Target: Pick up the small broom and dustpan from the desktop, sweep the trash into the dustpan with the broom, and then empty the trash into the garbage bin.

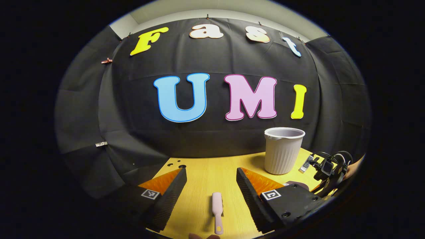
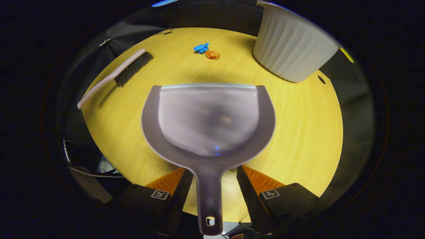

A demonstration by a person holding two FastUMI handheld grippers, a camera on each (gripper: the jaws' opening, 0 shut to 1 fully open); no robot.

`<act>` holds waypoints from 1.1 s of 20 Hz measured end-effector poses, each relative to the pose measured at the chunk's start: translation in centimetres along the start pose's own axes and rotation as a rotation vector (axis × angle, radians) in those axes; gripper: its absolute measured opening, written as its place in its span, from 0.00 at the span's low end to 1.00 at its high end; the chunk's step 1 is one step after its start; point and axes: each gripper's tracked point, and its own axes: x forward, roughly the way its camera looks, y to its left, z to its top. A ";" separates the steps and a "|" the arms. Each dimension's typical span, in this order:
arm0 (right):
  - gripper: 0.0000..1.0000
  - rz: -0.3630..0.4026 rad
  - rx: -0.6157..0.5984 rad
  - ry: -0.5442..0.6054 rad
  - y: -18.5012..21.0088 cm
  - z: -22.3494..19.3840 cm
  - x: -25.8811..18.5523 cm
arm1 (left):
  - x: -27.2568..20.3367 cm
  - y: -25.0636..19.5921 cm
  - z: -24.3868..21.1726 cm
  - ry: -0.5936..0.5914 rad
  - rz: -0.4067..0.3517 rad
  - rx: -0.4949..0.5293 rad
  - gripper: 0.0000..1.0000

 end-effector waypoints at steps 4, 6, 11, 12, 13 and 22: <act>0.73 0.016 0.021 0.025 0.6 0.5 1.2 | 0.5 0.2 -1.4 0.034 0.006 -0.005 0.96; 0.61 0.039 0.036 0.039 1.1 0.8 1.1 | 0.8 0.3 -1.9 0.047 0.007 -0.005 0.96; 0.37 0.044 0.032 0.025 1.0 1.3 1.3 | 1.9 0.2 -3.7 0.079 -0.007 -0.010 0.96; 0.37 0.051 0.038 0.038 1.1 1.3 1.3 | 2.2 0.2 -4.0 0.085 -0.015 -0.008 0.96; 0.37 0.047 0.033 0.026 0.9 1.3 1.2 | 2.5 0.1 -4.6 0.097 -0.022 -0.007 0.96; 0.35 0.011 -0.032 -0.048 -0.4 1.4 -2.3 | 5.1 -0.2 -16.9 0.503 -0.067 -0.097 0.96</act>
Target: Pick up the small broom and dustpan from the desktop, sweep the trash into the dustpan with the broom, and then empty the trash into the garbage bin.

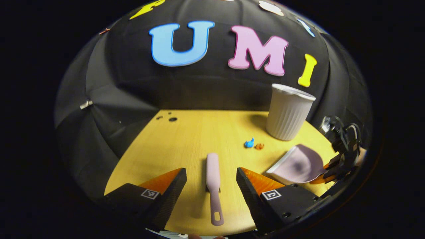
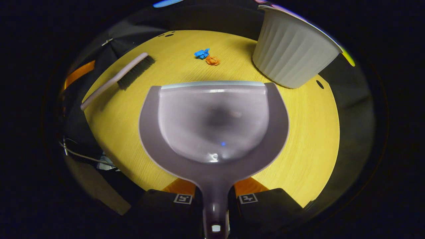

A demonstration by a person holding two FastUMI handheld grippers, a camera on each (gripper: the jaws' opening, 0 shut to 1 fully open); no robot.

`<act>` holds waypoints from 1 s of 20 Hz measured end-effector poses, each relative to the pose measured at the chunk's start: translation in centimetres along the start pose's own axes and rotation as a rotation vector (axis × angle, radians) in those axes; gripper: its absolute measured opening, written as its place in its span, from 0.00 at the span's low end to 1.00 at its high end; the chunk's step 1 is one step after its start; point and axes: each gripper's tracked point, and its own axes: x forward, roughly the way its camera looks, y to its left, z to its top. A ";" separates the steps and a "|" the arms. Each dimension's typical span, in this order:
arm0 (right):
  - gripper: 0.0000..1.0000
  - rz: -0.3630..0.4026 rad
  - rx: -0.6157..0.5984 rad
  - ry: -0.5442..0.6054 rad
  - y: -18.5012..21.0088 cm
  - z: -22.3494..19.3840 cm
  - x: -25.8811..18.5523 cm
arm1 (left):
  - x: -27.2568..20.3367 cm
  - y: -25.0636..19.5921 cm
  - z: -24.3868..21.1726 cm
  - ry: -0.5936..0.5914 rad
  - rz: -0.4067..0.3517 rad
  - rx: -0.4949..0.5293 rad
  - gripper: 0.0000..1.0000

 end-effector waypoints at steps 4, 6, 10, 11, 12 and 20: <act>0.35 0.007 -0.024 -0.023 -0.2 -0.1 -1.6 | 3.3 -0.2 -4.1 0.186 -0.026 -0.017 0.96; 0.35 0.009 -0.036 -0.026 -0.3 -0.3 -2.1 | 4.5 -0.3 -5.8 0.255 -0.038 -0.006 0.96; 0.35 0.005 -0.045 -0.024 -0.6 -0.4 -2.0 | 6.6 0.0 -7.8 0.345 -0.033 0.020 0.93; 0.35 0.005 -0.044 -0.025 -0.6 -0.4 -2.0 | 7.1 0.0 -8.3 0.360 -0.027 0.027 0.89; 0.35 0.010 -0.043 -0.025 -0.5 -0.3 -2.1 | 7.5 0.1 -8.6 0.374 -0.024 0.033 0.86; 0.35 0.011 -0.064 -0.019 -0.2 -0.4 -2.3 | 8.5 -0.2 -10.0 0.432 -0.005 0.099 0.57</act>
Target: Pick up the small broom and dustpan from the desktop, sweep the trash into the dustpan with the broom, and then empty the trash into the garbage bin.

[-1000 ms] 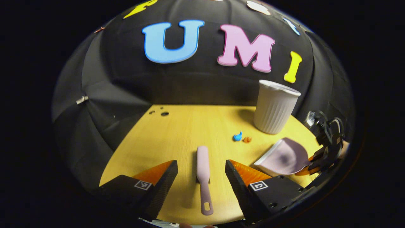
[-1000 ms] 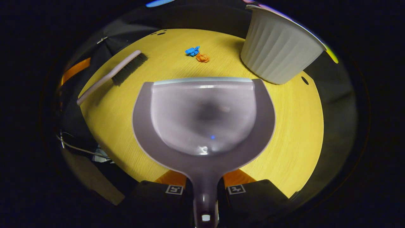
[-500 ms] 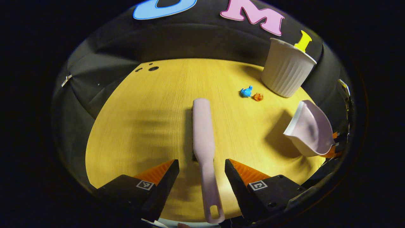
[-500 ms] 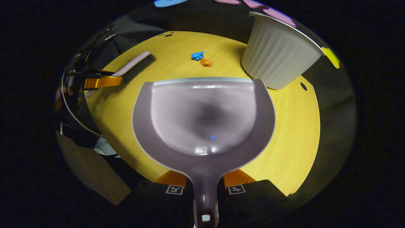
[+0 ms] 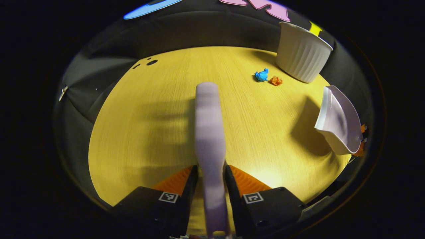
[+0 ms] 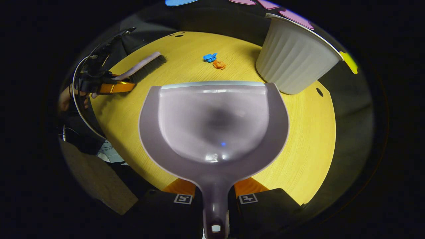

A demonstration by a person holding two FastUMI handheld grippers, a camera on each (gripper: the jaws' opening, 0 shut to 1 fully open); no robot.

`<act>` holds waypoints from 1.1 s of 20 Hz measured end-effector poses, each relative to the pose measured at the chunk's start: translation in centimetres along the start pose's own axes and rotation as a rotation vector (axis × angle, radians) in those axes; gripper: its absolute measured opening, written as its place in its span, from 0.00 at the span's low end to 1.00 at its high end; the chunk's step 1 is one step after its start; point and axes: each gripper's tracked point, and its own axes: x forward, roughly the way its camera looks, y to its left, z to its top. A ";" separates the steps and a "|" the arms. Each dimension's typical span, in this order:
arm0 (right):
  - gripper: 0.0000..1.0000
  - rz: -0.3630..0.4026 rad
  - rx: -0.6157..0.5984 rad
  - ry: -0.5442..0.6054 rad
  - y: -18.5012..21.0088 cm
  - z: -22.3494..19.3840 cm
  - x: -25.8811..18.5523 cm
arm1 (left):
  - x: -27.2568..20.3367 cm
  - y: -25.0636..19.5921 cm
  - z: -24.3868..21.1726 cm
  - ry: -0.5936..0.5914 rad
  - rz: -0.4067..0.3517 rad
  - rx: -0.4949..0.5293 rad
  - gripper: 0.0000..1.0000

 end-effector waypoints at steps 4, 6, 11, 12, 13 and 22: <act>0.35 0.018 -0.008 0.026 0.2 -0.3 0.1 | 0.2 0.3 0.5 0.015 0.002 -0.035 0.34; 0.35 0.020 -0.013 0.062 0.2 -0.6 0.2 | 0.0 1.0 1.2 -0.007 0.022 -0.028 0.32; 0.35 0.012 -0.010 0.134 -0.9 -0.4 0.9 | -0.2 0.7 7.3 -0.110 -0.024 0.015 0.32; 0.35 0.015 -0.007 0.146 -1.1 -0.2 1.2 | 0.2 0.6 8.6 -0.121 -0.028 0.030 0.32; 0.35 0.017 -0.001 0.153 -1.2 0.1 1.5 | 0.6 0.3 10.0 -0.136 -0.033 0.047 0.29; 0.35 0.033 0.004 0.192 -1.5 1.1 2.9 | 4.2 -3.6 17.8 -0.194 -0.086 0.211 0.29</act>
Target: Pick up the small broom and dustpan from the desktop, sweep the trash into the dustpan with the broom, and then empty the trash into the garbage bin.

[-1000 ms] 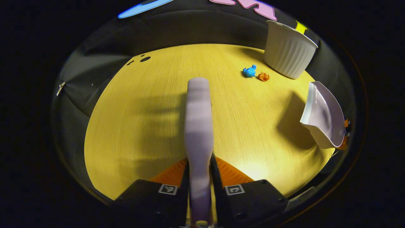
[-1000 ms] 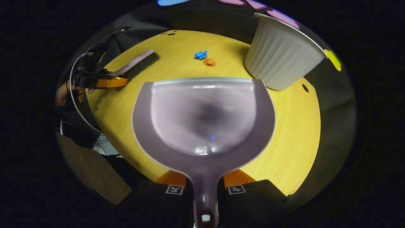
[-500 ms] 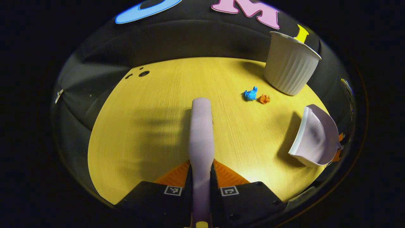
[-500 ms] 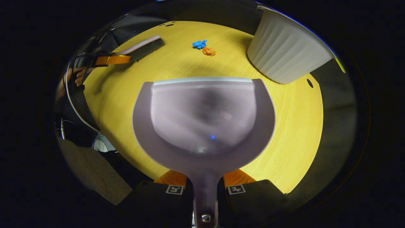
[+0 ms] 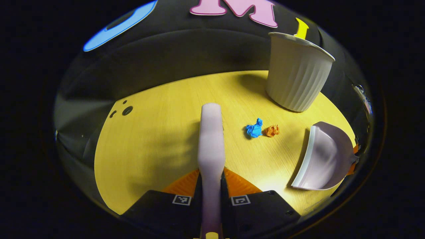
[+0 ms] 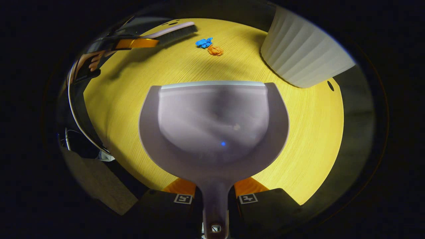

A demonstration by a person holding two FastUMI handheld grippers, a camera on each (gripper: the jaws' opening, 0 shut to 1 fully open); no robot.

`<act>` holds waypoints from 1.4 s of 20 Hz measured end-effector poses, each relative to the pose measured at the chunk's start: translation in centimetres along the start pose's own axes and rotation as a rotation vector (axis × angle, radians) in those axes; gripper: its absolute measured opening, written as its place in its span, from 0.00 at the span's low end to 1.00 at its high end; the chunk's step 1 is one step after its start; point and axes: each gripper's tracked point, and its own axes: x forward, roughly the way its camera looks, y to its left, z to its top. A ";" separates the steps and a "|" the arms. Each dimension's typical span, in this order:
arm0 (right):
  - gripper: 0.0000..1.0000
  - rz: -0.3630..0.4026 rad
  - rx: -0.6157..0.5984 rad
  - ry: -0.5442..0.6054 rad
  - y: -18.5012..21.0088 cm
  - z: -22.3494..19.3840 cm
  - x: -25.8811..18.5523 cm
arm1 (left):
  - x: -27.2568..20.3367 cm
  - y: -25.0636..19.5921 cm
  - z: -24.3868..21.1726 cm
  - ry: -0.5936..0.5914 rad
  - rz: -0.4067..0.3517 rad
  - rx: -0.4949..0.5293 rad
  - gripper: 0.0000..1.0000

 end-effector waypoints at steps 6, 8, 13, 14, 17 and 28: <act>0.35 0.021 0.000 0.026 -0.2 0.2 0.7 | 3.3 -3.1 1.3 0.024 -0.086 0.118 0.29; 0.35 0.028 0.009 0.027 -0.2 0.2 0.5 | 3.7 -4.5 1.6 0.030 -0.132 0.165 0.29; 0.35 0.030 0.006 0.018 -0.3 0.1 0.8 | 2.7 -7.6 1.2 0.045 -0.269 0.252 0.26; 0.35 0.030 0.002 0.017 -0.2 0.2 0.8 | 2.4 -8.6 1.0 0.047 -0.305 0.262 0.26; 0.35 0.032 -0.016 0.007 -0.4 0.0 0.9 | 1.4 -11.1 0.4 0.040 -0.385 0.322 0.29; 0.35 0.036 -0.046 -0.058 -1.6 0.3 1.7 | -1.9 -15.1 -1.5 0.064 -0.558 0.374 0.32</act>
